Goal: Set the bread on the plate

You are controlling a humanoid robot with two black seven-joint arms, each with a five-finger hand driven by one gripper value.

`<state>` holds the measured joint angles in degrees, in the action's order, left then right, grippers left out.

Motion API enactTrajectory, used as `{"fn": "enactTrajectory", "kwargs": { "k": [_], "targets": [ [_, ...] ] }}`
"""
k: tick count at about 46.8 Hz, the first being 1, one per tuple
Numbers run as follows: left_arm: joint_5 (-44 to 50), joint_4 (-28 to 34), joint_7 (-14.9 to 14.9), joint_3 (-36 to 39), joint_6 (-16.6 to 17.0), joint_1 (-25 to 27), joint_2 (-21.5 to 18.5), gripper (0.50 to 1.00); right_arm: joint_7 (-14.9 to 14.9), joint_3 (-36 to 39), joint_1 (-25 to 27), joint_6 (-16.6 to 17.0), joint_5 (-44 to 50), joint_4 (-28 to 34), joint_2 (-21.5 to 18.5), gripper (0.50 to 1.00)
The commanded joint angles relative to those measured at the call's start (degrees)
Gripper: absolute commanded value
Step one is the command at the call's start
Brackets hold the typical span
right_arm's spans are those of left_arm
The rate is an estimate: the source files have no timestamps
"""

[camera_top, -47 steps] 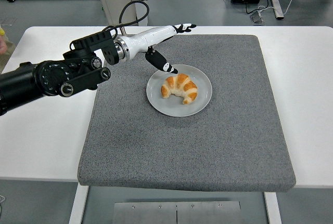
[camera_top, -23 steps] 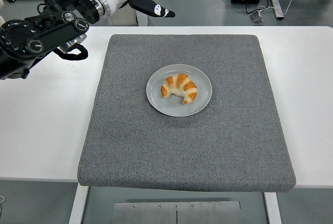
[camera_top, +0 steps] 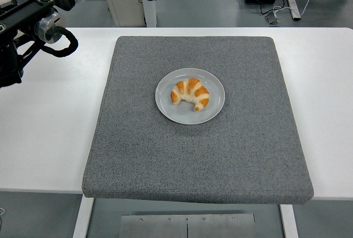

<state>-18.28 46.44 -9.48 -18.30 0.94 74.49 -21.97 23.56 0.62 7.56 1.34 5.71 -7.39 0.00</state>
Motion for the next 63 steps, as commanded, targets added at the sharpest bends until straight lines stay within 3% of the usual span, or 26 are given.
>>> {"fn": "enactTrajectory", "kwargs": {
  "k": [1,8,19,28,38,51,63],
  "targets": [
    [1.2,-1.8,-0.1,-2.3,-0.2,-1.5,0.5,0.969,0.0,0.0,0.0,0.0,0.0,0.0,0.0,1.000],
    [2.8,-4.2,-0.2,-6.7,-1.9,-5.1,1.8,0.969,0.0,0.0,0.0,0.0,0.0,0.0,0.0,1.000],
    [3.8,-16.2,-1.0,-13.2,-7.5,-10.1,8.1,0.969,0.0,0.5,0.0,0.0,0.0,-0.3,0.0,1.000],
    [7.9,-20.9,-1.8,-13.9,-10.2,-11.9,10.6,0.969,0.0,0.4,0.0,0.1,0.0,-0.7,0.0,1.000],
    [15.1,-25.2,-2.1,-13.9,-10.7,-13.3,13.6,0.969,0.0,0.0,0.3,0.2,0.0,-0.8,0.0,1.000],
    [16.4,-27.7,-3.1,-14.7,-10.7,-14.4,17.8,0.969,-0.1,0.1,0.7,0.1,-0.1,-0.3,0.0,1.000],
    [16.2,-28.6,-3.4,-14.5,-11.2,-14.4,17.8,0.969,0.0,0.3,0.7,0.1,-0.1,-0.4,0.0,1.000]
  ]
}}
